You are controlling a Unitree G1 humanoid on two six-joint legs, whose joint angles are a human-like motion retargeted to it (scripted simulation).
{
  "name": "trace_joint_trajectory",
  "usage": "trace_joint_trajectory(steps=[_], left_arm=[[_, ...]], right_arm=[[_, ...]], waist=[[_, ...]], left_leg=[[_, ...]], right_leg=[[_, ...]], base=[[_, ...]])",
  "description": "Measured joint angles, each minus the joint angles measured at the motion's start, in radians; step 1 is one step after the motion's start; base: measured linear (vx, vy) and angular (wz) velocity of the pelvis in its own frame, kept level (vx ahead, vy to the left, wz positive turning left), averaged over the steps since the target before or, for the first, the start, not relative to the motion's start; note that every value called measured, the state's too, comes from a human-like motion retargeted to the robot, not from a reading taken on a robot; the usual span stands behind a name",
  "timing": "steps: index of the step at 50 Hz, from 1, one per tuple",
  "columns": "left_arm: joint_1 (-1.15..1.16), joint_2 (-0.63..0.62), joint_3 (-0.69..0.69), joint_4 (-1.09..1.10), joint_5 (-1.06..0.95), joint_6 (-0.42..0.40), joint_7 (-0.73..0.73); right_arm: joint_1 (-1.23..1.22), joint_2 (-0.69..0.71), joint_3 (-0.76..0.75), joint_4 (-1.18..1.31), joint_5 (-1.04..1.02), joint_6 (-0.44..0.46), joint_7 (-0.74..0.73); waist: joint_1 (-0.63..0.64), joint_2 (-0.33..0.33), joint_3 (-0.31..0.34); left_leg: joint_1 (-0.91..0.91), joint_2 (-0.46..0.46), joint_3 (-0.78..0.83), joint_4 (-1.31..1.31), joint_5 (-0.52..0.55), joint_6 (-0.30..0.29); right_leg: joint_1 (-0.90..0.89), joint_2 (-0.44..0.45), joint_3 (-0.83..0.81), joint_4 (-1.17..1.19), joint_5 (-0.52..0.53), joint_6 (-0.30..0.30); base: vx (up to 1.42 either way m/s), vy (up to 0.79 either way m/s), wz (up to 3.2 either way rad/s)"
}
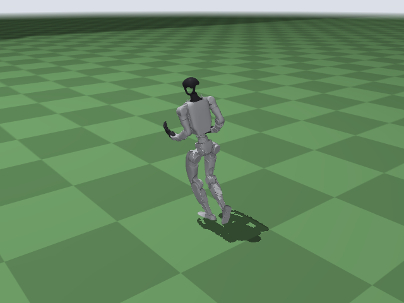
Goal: Walk run
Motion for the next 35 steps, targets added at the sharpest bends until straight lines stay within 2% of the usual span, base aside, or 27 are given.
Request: trace_joint_trajectory(steps=[2, 5, 8, 11, 12, 13, 15, 17, 18, 20, 23, 24, 26, 30, 32, 33, 35], left_arm=[[-0.087, -0.01, -0.054, -0.02, -0.037, 0.019, -0.004], [-0.177, 0.021, -0.095, -0.077, -0.056, 0.012, 0.049], [-0.177, 0.062, -0.107, -0.131, -0.035, 0.006, 0.091], [-0.115, 0.082, -0.102, -0.159, -0.015, 0.027, 0.106], [-0.087, 0.08, -0.099, -0.156, -0.011, 0.039, 0.109], [-0.057, 0.076, -0.091, -0.145, -0.012, 0.055, 0.108], [0.004, 0.058, -0.075, -0.109, -0.024, 0.09, 0.079], [0.107, 0.017, -0.049, -0.029, -0.008, 0.094, -0.004], [0.156, 0.001, -0.046, 0.033, 0.013, 0.093, -0.04], [0.222, -0.027, -0.041, 0.157, 0.055, 0.092, -0.09], [0.333, -0.059, -0.004, 0.187, 0.0, 0.105, -0.166], [0.365, -0.063, 0.019, 0.183, -0.016, 0.103, -0.177], [0.413, -0.055, 0.066, 0.162, -0.038, 0.088, -0.186], [0.441, 0.005, 0.1, 0.108, -0.051, 0.073, -0.159], [0.409, 0.022, 0.087, 0.08, -0.053, 0.084, -0.135], [0.38, 0.028, 0.077, 0.065, -0.05, 0.091, -0.119], [0.314, 0.034, 0.057, 0.031, -0.031, 0.094, -0.079]], right_arm=[[0.07, -0.031, -0.027, 0.038, 0.129, -0.009, 0.103], [0.158, -0.099, -0.068, 0.043, 0.256, -0.011, 0.186], [0.21, -0.161, -0.11, 0.018, 0.277, -0.02, 0.191], [0.198, -0.163, -0.153, -0.021, 0.246, -0.015, 0.169], [0.181, -0.15, -0.164, -0.04, 0.229, -0.013, 0.155], [0.159, -0.131, -0.172, -0.064, 0.209, -0.009, 0.134], [0.1, -0.074, -0.183, -0.119, 0.152, 0.004, 0.069], [0.052, 0.006, -0.162, -0.172, 0.086, 0.008, -0.018], [0.007, 0.044, -0.163, -0.183, 0.073, 0.004, -0.064], [-0.126, 0.099, -0.234, -0.176, 0.111, -0.041, -0.07], [-0.257, 0.098, -0.111, -0.194, 0.176, -0.051, -0.107], [-0.284, 0.083, -0.082, -0.217, 0.199, -0.053, -0.1], [-0.326, 0.039, -0.041, -0.269, 0.245, -0.053, -0.068], [-0.312, -0.036, -0.016, -0.323, 0.267, -0.003, 0.007], [-0.273, -0.051, -0.027, -0.316, 0.253, 0.039, 0.04], [-0.257, -0.054, -0.033, -0.305, 0.244, 0.057, 0.052], [-0.23, -0.057, -0.024, -0.26, 0.22, 0.076, 0.065]], waist=[[0.012, 0.008, -0.008], [-0.035, 0.025, -0.013], [-0.145, 0.058, -0.041], [-0.241, 0.088, -0.054], [-0.258, 0.098, -0.057], [-0.262, 0.108, -0.061], [-0.263, 0.104, -0.071], [-0.217, 0.114, -0.075], [-0.196, 0.114, -0.074], [-0.135, 0.083, -0.083], [-0.08, 0.053, -0.091], [-0.053, 0.047, -0.085], [0.011, 0.024, -0.068], [0.135, -0.013, -0.044], [0.182, -0.033, -0.028], [0.184, -0.039, -0.018], [0.164, -0.09, 0.02]], left_leg=[[0.087, 0.013, 0.001, -0.048, -0.017, -0.023], [0.202, -0.002, -0.04, -0.154, 0.048, -0.059], [0.319, 0.008, -0.049, -0.262, 0.253, -0.141], [0.417, 0.019, -0.071, -0.306, 0.537, -0.23], [0.442, 0.024, -0.075, -0.302, 0.63, -0.264], [0.46, 0.028, -0.073, -0.286, 0.715, -0.308], [0.469, 0.007, -0.077, -0.186, 0.858, -0.415], [0.385, 0.041, -0.016, 0.116, 0.884, -0.428], [0.335, 0.028, -0.045, 0.238, 0.884, -0.4], [0.199, -0.017, -0.062, 0.453, 0.739, -0.365], [0.063, 0.006, 0.032, 0.519, 0.546, -0.288], [0.006, 0.007, 0.053, 0.49, 0.483, -0.258], [-0.101, 0.007, 0.104, 0.367, 0.387, -0.206], [-0.158, -0.016, 0.19, -0.1, 0.298, -0.104], [-0.123, -0.04, 0.191, -0.291, 0.276, -0.117], [-0.097, -0.048, 0.189, -0.344, 0.314, -0.094], [-0.05, -0.089, 0.147, -0.316, 0.348, 0.032]], right_leg=[[-0.111, -0.025, 0.001, 0.012, -0.148, -0.027], [-0.266, -0.1, -0.031, -0.098, -0.309, -0.029], [-0.348, -0.156, -0.087, -0.381, -0.362, -0.005], [-0.37, -0.157, -0.027, -0.653, -0.439, 0.069], [-0.365, -0.155, -0.011, -0.706, -0.445, 0.074], [-0.36, -0.153, -0.007, -0.72, -0.418, 0.026], [-0.331, -0.148, -0.029, -0.675, -0.394, -0.035], [-0.289, -0.078, 0.075, -0.555, -0.516, -0.088], [-0.272, -0.05, 0.114, -0.512, -0.561, -0.097], [-0.205, -0.091, 0.107, -0.5, -0.605, -0.085], [-0.098, -0.07, 0.168, -0.544, -0.63, -0.091], [-0.05, -0.063, 0.179, -0.582, -0.605, -0.093], [0.05, -0.058, 0.182, -0.67, -0.493, -0.087], [0.24, -0.024, 0.138, -0.788, -0.148, -0.056], [0.323, -0.031, 0.089, -0.787, 0.019, -0.036], [0.354, -0.028, 0.072, -0.763, 0.087, -0.031], [0.329, -0.055, 0.084, -0.481, 0.118, -0.019]], base=[[1.43, -0.39, 0.08], [1.27, -0.33, 0.59], [1.47, -0.37, 1.16], [1.35, -0.37, 0.93], [1.64, -0.56, 0.12], [1.76, -0.62, -0.18], [1.7, -0.58, -0.59], [1.44, -0.45, -1.07], [1.64, -0.47, -0.6], [1.71, -0.43, -0.55], [1.59, -0.19, -0.93], [1.48, -0.01, -0.87], [1.47, -0.07, -0.92], [1.58, -0.25, -0.68], [1.51, -0.26, -0.14], [1.55, -0.34, 0.51], [1.64, -0.55, 1.02]])
